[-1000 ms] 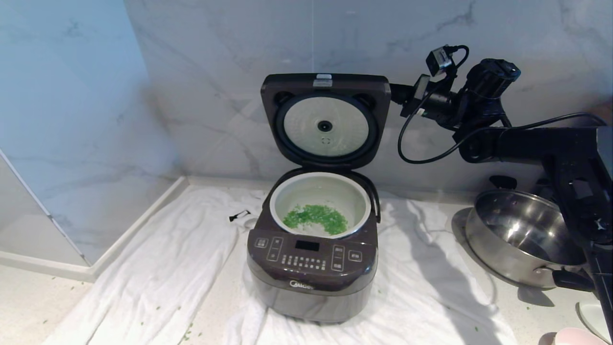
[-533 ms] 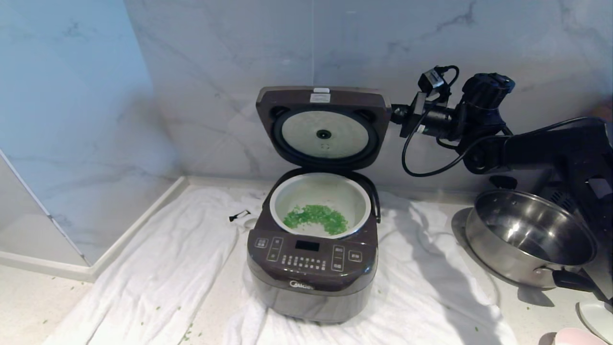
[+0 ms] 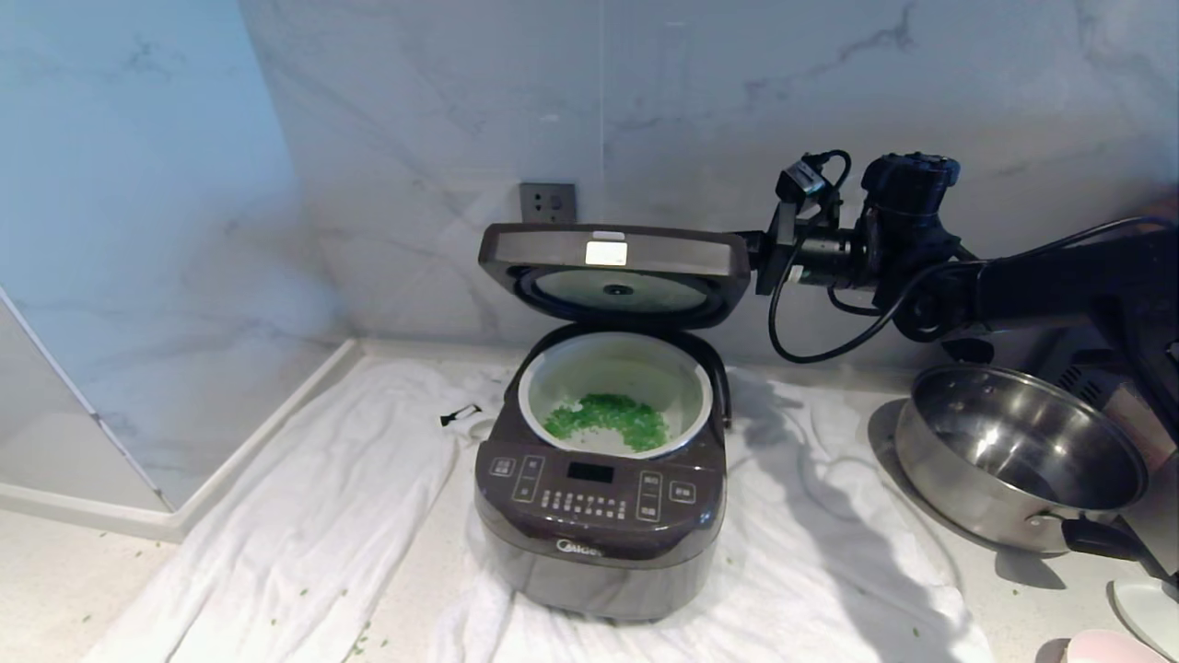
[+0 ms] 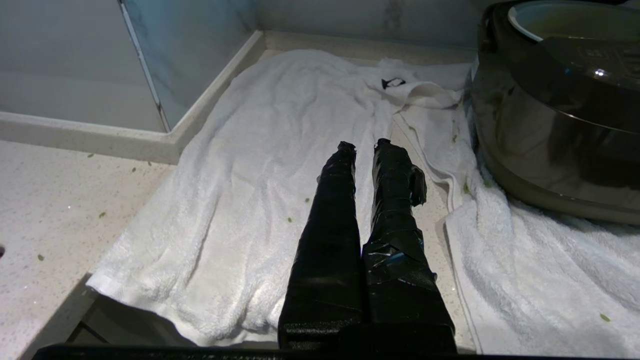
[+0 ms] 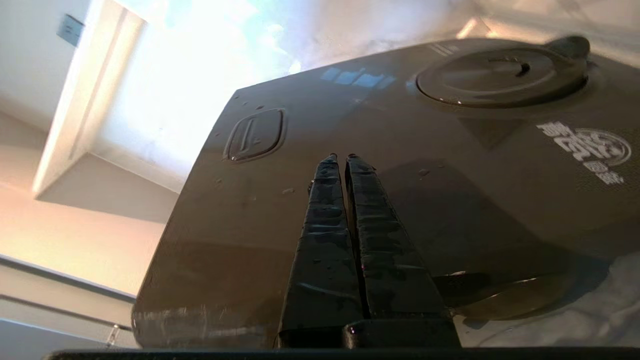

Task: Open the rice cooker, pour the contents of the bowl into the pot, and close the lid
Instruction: Close the rice cooker

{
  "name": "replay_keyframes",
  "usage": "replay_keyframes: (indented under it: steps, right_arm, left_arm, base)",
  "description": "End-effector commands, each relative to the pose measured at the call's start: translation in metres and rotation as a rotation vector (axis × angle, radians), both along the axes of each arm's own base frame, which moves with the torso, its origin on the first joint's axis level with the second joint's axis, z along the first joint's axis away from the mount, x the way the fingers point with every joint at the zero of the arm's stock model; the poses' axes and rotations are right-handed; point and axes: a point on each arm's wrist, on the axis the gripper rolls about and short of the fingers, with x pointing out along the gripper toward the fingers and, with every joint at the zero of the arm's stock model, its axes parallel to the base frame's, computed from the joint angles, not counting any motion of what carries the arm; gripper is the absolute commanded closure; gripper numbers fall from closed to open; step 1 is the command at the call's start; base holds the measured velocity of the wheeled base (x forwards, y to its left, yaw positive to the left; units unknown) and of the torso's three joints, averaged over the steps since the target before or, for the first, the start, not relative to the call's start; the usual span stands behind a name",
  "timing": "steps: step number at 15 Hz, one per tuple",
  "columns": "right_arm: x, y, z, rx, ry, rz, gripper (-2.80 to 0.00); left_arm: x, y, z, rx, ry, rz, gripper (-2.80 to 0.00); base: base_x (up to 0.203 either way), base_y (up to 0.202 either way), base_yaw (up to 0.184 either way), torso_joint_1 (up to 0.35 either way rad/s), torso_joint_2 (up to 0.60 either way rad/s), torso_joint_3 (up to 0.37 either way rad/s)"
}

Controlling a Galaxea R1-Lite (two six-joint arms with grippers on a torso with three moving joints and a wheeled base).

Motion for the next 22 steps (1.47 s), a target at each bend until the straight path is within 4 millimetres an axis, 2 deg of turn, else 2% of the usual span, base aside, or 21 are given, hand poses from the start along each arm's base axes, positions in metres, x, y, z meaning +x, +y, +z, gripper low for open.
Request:
replay_keyframes:
  steps: [1,7,11,17,20,22]
  right_arm:
    - [-0.006,0.007,0.005,-0.006,0.019,0.021,0.0]
    - [-0.017,0.017,-0.018,-0.095,0.091,-0.008,0.0]
    - [-0.032,0.031,-0.028,-0.233,0.095,-0.078,0.0]
    - [-0.047,0.039,-0.045,-0.299,0.148,-0.091,0.0]
    - [-0.058,0.053,-0.056,-0.384,0.16,-0.182,0.0]
    - [-0.064,0.053,-0.057,-0.399,0.167,-0.187,0.0]
  left_arm:
    - [0.0,0.0,0.0,0.0,0.001,0.0,0.0]
    - [0.0,0.0,0.0,0.0,0.001,0.0,0.0]
    - [0.0,0.0,0.0,-0.002,0.001,0.0,0.0]
    - [0.0,0.0,0.0,0.0,0.001,0.0,0.0]
    - [0.0,0.0,0.0,0.0,0.001,0.0,0.0]
    - [0.0,0.0,0.0,-0.002,0.0,0.0,0.0]
  base:
    - [0.0,0.0,0.0,0.0,0.0,0.0]
    - [0.0,0.0,0.0,0.0,0.0,0.0]
    - [0.0,0.0,0.0,0.0,0.0,0.0]
    - [0.0,0.0,0.0,0.0,0.0,0.0]
    - [0.0,0.0,0.0,0.0,0.0,0.0]
    - [0.0,0.0,0.0,0.0,0.0,0.0]
